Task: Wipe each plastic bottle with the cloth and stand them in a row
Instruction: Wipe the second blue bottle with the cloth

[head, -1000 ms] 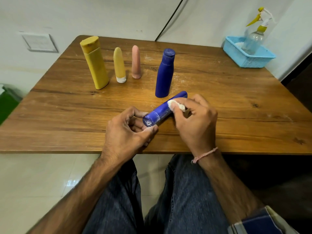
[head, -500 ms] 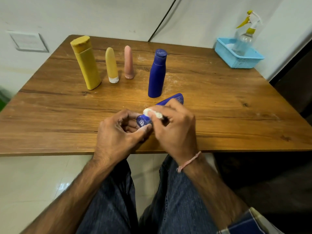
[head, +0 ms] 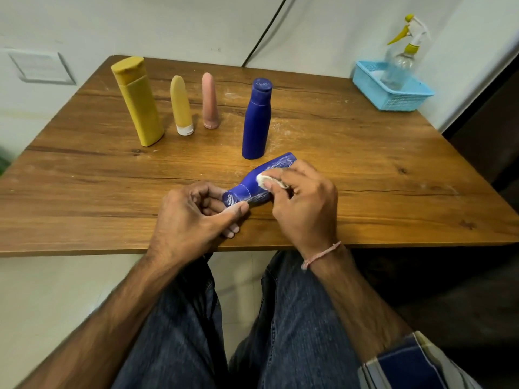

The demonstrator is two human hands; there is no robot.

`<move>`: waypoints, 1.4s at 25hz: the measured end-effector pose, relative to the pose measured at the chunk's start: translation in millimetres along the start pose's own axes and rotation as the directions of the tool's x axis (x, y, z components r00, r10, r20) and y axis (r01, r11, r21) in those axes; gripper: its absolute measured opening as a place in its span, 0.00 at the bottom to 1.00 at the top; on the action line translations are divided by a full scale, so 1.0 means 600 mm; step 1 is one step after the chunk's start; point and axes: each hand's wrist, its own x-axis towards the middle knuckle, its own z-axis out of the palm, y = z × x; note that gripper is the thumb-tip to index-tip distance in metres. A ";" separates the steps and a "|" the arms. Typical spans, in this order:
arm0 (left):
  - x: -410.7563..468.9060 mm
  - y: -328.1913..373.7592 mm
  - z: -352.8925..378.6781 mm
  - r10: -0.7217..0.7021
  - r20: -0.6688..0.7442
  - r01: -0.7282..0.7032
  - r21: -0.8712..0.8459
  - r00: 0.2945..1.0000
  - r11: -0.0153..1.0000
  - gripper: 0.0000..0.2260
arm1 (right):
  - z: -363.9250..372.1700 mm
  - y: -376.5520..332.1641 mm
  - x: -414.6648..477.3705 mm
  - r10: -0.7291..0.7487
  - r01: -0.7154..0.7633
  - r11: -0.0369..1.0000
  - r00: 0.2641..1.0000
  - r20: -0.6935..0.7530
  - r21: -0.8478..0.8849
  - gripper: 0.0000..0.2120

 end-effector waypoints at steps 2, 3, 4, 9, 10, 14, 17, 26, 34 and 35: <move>0.000 0.006 0.002 -0.014 0.010 0.014 -0.014 1.000 1.000 0.16 | 0.003 0.001 0.000 0.013 -0.013 1.000 0.999 -0.031 0.007 0.05; 0.001 0.006 0.000 -0.023 0.016 0.024 -0.016 1.000 1.000 0.16 | 0.007 -0.013 -0.009 -0.034 0.034 0.998 0.999 0.005 0.051 0.06; 0.001 0.007 -0.001 -0.033 0.020 0.033 -0.020 0.999 0.999 0.16 | 0.009 -0.028 -0.021 -0.100 0.094 0.991 0.993 0.058 0.094 0.06; -0.002 0.010 -0.004 -0.035 0.052 0.033 0.047 0.998 0.998 0.13 | -0.010 0.049 0.037 0.142 -0.144 0.986 0.990 -0.019 -0.082 0.06; -0.003 0.012 -0.003 -0.024 0.049 0.021 0.066 0.999 0.998 0.12 | -0.014 0.065 0.053 0.219 -0.223 0.968 0.975 -0.042 -0.117 0.07; -0.002 0.016 -0.004 -0.008 0.033 0.004 0.117 0.999 0.993 0.10 | -0.003 0.013 0.032 0.078 -0.076 0.997 0.992 0.102 -0.020 0.08; -0.003 0.020 -0.002 0.010 0.048 -0.017 0.157 0.999 0.987 0.10 | -0.009 0.001 0.026 -0.050 0.047 0.999 0.980 0.190 0.020 0.07; 0.000 0.015 -0.007 -0.006 0.023 0.002 0.167 1.000 0.986 0.10 | -0.007 0.009 0.029 -0.035 0.020 0.997 0.974 0.222 0.072 0.08; 0.000 0.023 -0.005 -0.019 0.043 0.009 0.221 0.999 0.975 0.10 | 0.000 0.039 0.089 0.185 -0.150 0.974 0.958 0.218 -0.168 0.09; 0.000 0.022 -0.005 -0.020 0.040 0.010 0.222 0.999 0.975 0.10 | 0.004 0.016 0.071 0.103 -0.085 0.993 0.958 0.266 -0.079 0.08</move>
